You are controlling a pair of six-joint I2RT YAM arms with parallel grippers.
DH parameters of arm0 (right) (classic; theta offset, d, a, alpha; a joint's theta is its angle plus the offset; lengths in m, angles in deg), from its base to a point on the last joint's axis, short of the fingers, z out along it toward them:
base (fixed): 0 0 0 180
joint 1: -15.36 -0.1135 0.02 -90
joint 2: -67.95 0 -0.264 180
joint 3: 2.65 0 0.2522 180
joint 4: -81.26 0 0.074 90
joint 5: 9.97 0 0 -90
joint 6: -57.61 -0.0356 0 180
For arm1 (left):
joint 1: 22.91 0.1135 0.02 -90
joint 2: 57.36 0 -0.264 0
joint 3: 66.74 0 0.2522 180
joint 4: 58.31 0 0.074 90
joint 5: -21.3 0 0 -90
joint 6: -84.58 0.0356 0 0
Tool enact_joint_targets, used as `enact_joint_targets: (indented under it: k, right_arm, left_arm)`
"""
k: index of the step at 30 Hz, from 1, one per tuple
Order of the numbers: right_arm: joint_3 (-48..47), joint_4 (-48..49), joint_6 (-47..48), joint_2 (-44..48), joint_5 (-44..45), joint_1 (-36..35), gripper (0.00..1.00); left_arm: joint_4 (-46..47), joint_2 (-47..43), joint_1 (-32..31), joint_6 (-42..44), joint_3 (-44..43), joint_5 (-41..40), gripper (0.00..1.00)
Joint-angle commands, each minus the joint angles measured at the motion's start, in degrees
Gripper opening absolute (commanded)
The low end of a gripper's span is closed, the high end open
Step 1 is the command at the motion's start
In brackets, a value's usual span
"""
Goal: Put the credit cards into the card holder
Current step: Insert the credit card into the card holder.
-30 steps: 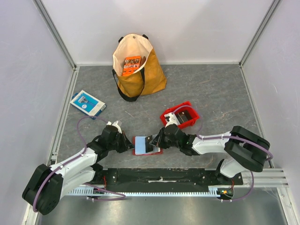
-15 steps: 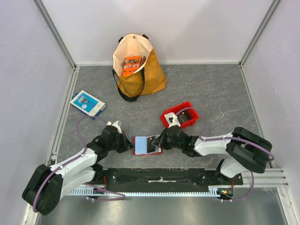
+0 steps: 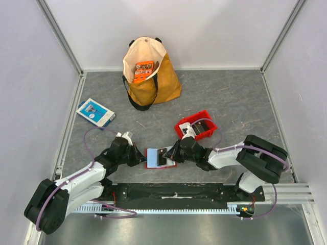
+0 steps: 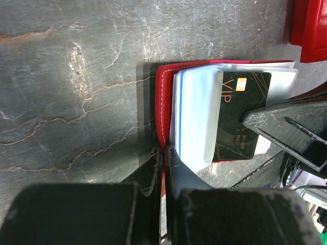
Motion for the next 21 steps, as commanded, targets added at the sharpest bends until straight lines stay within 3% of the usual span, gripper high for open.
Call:
enact_joint_targets:
  k: [1, 14, 21]
  right_arm:
    - [-0.8, 0.2, -0.8, -2.5, -1.4, -0.5, 0.00]
    - [-6.4, -10.1, 0.9, -3.6, 2.9, -3.2, 0.01]
    - [-8.0, -18.9, 5.0, 2.0, 8.5, -2.9, 0.32]
  left_arm:
    - [0.2, 1.1, -0.2, -0.9, 1.3, -0.9, 0.02]
    - [-0.4, 0.2, -0.2, -1.0, 0.9, -0.8, 0.02]
    - [-2.1, -2.3, -0.1, -0.9, 0.2, -0.8, 0.02]
